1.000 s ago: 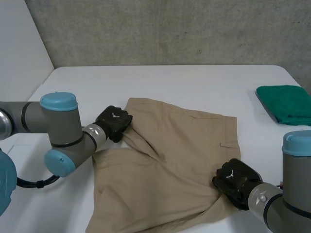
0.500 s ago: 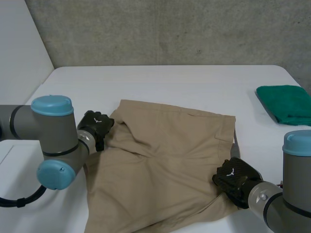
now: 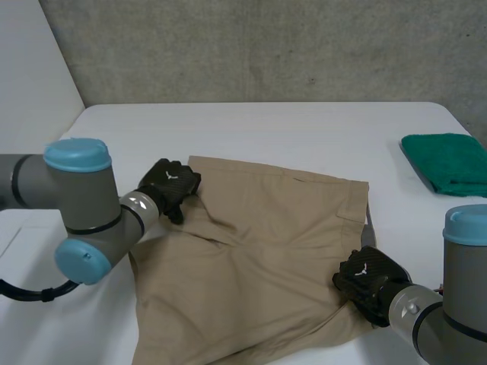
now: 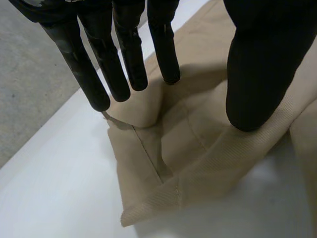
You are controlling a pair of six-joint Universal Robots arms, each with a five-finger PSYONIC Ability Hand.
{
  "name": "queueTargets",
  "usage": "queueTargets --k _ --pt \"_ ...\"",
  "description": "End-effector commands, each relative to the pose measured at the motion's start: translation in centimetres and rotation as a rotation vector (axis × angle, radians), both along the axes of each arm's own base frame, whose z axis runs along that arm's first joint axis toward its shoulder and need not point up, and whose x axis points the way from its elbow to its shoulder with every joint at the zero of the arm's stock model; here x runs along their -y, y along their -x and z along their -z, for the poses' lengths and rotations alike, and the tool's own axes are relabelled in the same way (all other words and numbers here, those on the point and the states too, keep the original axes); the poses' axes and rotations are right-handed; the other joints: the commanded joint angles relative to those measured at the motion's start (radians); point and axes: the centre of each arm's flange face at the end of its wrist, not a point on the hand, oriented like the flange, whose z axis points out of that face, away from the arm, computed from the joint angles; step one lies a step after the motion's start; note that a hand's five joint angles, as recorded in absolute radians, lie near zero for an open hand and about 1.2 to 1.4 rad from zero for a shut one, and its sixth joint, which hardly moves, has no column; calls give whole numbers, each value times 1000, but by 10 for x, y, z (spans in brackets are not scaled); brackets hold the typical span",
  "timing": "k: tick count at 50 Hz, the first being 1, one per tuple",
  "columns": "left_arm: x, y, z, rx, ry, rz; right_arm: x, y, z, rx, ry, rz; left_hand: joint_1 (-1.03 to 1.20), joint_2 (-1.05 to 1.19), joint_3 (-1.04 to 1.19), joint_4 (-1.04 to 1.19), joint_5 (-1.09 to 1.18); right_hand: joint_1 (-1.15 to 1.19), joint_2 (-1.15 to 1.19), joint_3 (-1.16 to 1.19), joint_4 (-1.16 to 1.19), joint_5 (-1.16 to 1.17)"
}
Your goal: Fold the laundry.
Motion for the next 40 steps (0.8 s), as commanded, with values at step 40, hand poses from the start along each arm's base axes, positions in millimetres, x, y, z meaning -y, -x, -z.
queueTargets --k 40 --pt "22 -28 22 166 21 -191 -1 1 2 0 -1 2 768 767 769 764 765 403 214 205 204 218"
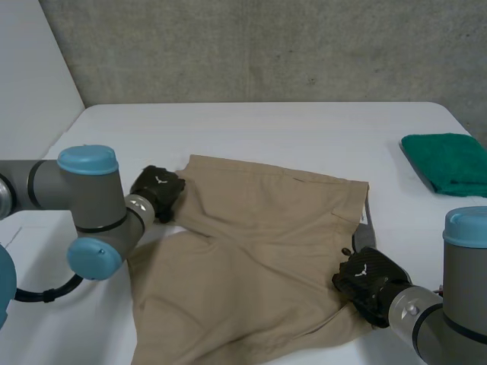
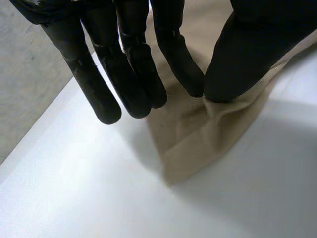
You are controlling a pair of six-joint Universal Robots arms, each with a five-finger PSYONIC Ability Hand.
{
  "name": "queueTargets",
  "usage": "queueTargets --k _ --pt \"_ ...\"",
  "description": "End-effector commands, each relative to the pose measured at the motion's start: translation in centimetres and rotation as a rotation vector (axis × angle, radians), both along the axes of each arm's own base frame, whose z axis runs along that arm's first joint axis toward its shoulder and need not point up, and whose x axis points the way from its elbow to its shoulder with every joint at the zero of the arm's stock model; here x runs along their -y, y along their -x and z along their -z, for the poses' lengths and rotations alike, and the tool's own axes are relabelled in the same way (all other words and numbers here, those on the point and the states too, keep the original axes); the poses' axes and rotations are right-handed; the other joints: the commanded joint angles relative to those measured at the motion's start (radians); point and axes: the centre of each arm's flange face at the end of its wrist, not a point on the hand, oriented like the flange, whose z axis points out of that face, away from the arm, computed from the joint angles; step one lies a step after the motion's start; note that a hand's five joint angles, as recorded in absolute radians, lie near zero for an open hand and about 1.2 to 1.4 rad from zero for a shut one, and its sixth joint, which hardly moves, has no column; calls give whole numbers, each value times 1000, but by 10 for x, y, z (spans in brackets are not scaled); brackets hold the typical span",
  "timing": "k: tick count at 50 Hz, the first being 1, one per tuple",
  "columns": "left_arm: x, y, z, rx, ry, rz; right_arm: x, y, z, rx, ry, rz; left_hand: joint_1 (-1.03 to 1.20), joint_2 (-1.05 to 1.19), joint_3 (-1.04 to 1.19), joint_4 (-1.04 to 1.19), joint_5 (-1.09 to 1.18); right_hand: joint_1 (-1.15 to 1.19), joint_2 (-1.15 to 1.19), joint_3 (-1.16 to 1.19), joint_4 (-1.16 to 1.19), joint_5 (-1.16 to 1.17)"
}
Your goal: Fold the laundry.
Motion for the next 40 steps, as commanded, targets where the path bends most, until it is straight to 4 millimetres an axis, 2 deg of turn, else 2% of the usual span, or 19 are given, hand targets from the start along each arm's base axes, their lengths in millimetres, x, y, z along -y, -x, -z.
queueTargets --k 1,10,11,12,13,19,22,23,26,27,30,31,35,40 --pt "-4 -17 -5 48 -2 -74 0 0 0 -1 -1 0 270 201 208 198 286 403 214 205 204 217" --pt "-19 -22 -10 53 -20 -75 -1 0 0 0 -1 -2 270 201 208 198 286 403 214 205 204 217" --pt "-20 -23 -11 52 -20 -76 -1 0 0 0 -1 -2 177 109 115 106 193 403 214 205 204 217" --pt "-20 -22 -13 51 -14 -77 -1 0 0 0 -1 -2 -205 -273 -267 -276 -188 403 214 205 204 217" --pt "-22 -22 -14 52 -12 -77 0 0 0 1 1 -1 -322 -390 -384 -393 -306 403 214 205 204 217" --pt "-32 -24 -46 -5 33 -85 2 -1 -1 12 26 1 -399 -468 -461 -471 -383 403 214 205 204 217" --pt "-47 -28 -66 -60 49 -91 3 -1 -2 18 31 6 -408 -476 -470 -479 -392 403 214 205 204 217" --pt "-57 -30 -76 -92 54 -95 4 -1 -3 22 34 10 -426 -494 -487 -497 -409 403 214 205 204 217" --pt "-75 -33 -87 -138 48 -93 6 -2 -5 53 38 29 -432 -500 -493 -503 -415 403 214 205 204 217" --pt "-91 -33 -93 -166 31 -74 6 -3 -6 61 39 35 -420 -488 -482 -491 -404 403 214 205 204 217" --pt "-120 -30 -96 -195 -16 -26 9 -3 -9 100 44 60 -420 -488 -482 -491 -404 403 214 205 204 217" --pt "-139 -29 -96 -200 -60 10 9 -4 -9 108 46 64 -420 -488 -482 -491 -404 403 214 205 204 217" --pt "-175 -31 -88 -184 -173 56 12 -4 -11 139 48 87 -426 -494 -488 -497 -410 403 214 205 204 217" --pt "-203 -41 -73 -122 -304 59 20 -1 -12 159 67 119 -423 -491 -485 -494 -407 403 214 205 204 217"
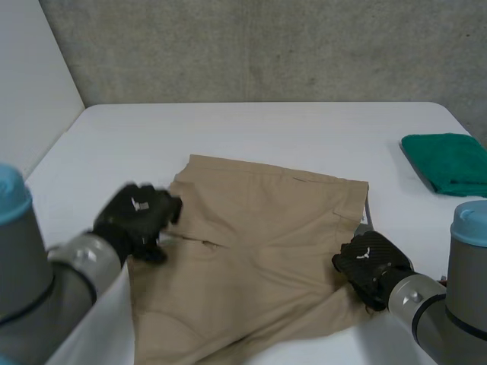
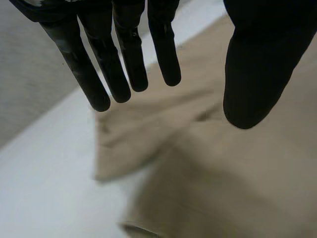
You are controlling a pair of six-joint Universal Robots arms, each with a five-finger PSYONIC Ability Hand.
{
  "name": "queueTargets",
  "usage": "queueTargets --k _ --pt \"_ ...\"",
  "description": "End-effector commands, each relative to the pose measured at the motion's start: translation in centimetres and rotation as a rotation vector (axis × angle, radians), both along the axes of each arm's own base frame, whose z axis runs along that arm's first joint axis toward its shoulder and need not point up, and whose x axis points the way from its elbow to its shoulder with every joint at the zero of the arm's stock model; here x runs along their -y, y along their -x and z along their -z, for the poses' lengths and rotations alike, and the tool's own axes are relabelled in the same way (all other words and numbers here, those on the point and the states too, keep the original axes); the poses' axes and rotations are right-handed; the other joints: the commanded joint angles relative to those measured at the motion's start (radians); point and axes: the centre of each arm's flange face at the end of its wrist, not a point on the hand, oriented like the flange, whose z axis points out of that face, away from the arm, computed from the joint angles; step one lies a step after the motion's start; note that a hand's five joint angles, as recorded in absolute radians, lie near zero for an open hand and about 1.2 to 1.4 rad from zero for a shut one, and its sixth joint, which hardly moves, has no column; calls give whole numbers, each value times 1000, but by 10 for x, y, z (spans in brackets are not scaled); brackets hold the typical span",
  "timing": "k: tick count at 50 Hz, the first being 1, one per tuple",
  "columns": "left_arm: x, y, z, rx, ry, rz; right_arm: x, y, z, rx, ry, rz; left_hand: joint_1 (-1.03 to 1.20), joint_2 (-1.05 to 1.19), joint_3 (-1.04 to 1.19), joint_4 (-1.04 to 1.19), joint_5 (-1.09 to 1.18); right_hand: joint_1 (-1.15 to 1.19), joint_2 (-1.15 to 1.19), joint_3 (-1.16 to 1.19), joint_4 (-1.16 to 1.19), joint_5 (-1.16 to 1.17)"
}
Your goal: Fold the laundry.
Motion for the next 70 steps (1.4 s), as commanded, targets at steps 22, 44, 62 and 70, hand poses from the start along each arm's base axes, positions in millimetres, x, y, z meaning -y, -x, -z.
queueTargets --k 22,44,62,70 --pt "-85 -26 43 156 -331 73 10 4 -1 37 16 45 131 137 137 141 148 399 214 205 204 216" --pt "-97 -27 33 80 -332 56 9 4 0 36 13 45 125 131 131 136 142 399 214 205 204 216" --pt "-94 -19 53 114 -376 78 8 5 0 35 14 47 710 716 715 720 726 399 214 205 204 216" --pt "-62 -6 36 76 -215 22 9 4 -7 38 34 44 750 756 756 761 767 399 214 205 204 216"
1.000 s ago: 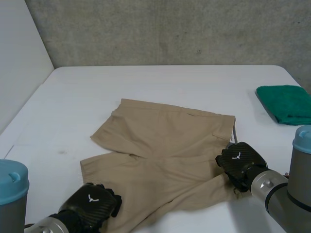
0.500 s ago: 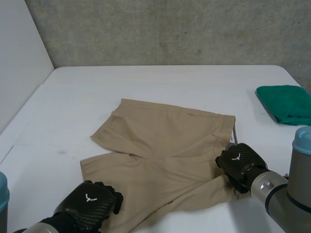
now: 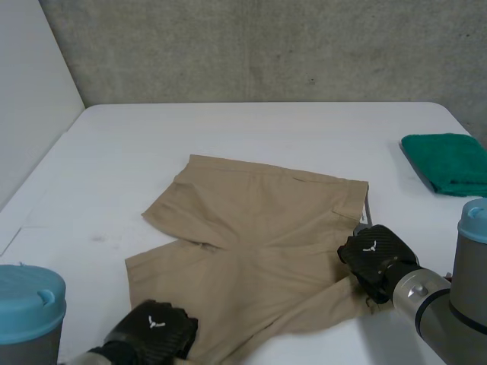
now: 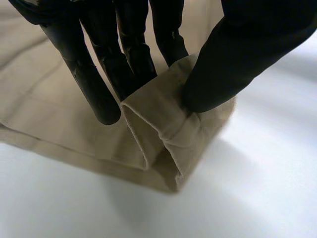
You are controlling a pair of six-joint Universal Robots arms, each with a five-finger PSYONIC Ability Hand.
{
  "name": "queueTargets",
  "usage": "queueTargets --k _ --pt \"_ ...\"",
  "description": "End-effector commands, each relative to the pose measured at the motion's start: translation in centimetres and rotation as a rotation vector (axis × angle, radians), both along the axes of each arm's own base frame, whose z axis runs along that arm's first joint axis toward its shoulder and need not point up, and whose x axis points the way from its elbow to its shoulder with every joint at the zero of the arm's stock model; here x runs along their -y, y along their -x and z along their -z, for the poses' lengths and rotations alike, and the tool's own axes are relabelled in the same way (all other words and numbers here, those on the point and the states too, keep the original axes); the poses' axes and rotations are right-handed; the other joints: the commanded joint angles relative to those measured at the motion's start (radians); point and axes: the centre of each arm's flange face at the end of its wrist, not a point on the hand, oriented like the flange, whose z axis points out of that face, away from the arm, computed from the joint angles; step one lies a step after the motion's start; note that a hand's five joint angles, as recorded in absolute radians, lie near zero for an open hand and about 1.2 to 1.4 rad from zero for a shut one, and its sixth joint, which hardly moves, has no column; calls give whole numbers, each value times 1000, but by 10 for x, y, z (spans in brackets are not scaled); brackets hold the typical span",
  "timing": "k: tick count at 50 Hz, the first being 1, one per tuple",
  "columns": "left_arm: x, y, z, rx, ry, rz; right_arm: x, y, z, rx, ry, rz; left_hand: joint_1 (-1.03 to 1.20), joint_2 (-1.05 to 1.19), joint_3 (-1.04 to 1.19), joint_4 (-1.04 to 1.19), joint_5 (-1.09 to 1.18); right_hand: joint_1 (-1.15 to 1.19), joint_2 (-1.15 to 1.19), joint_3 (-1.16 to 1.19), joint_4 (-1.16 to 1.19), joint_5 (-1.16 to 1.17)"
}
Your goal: Fold the laundry.
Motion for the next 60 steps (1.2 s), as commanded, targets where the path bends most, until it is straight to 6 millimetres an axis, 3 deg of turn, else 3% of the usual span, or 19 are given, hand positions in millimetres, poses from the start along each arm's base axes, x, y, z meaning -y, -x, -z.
queueTargets --k 1,5,6,12,15,21,27,33,38,41,43,45,46,49,50,51,55,57,60 --pt "32 12 -20 -34 159 -56 1 -1 -12 5 38 -3 267 203 211 202 215 399 215 205 204 216" --pt "59 26 -46 -94 287 -65 6 -4 -24 24 84 -10 267 203 211 202 215 399 215 205 204 216" --pt "74 33 -55 -111 349 -62 9 -4 -27 28 94 -8 267 203 211 202 215 399 215 205 204 216" --pt "130 58 -68 -106 538 -43 33 -15 -56 78 212 -14 267 203 211 202 215 399 215 205 204 216" --pt "164 77 -58 -79 625 -23 49 -24 -66 96 263 -16 267 203 211 202 215 399 215 205 204 216" --pt "227 115 -39 -91 775 -20 97 -42 -57 118 332 7 267 203 211 202 215 399 215 205 204 216" --pt "262 137 -12 -128 843 -25 151 -56 -35 92 411 103 267 203 211 202 215 399 215 205 204 216" --pt "290 150 12 -162 909 -49 184 -65 -8 72 428 152 267 203 211 202 215 399 215 205 204 216" --pt "307 147 25 -159 928 -82 201 -69 17 45 417 162 267 203 211 202 215 399 215 205 204 216" --pt "312 145 28 -161 942 -100 203 -70 16 37 430 166 267 203 211 202 215 399 215 205 204 216" --pt "313 145 26 -167 953 -108 206 -70 10 39 445 181 267 203 211 202 215 49 -135 -144 -145 -133" --pt "311 146 25 -184 959 -112 207 -68 4 42 456 203 -460 -524 -517 -525 -512 -706 -890 -899 -901 -888" --pt "309 147 24 -189 959 -109 207 -66 -8 53 470 228 -864 -928 -921 -930 -917 -823 -1007 -1016 -1018 -1006" --pt "300 149 6 -219 974 -103 201 -62 -39 98 502 248 -954 -1018 -1011 -1020 -1007 -823 -1007 -1016 -1018 -1006" --pt "297 149 -1 -229 981 -105 196 -57 -66 160 529 263 -954 -1018 -1011 -1020 -1007 -823 -1007 -1016 -1018 -1006" --pt "294 148 -10 -240 986 -108 192 -55 -77 193 532 265 -954 -1018 -1011 -1020 -1007 -823 -1007 -1016 -1018 -1006" --pt "275 137 -35 -287 964 -118 161 -50 -117 323 512 217 -954 -1018 -1011 -1020 -1007 -823 -1007 -1016 -1018 -1006" --pt "261 129 -52 -319 948 -130 147 -48 -119 326 476 176 -954 -1018 -1011 -1020 -1007 -823 -1007 -1016 -1018 -1006" --pt "243 117 -55 -340 885 -138 121 -43 -95 289 327 130 -954 -1018 -1011 -1020 -1007 -823 -1007 -1016 -1018 -1006"
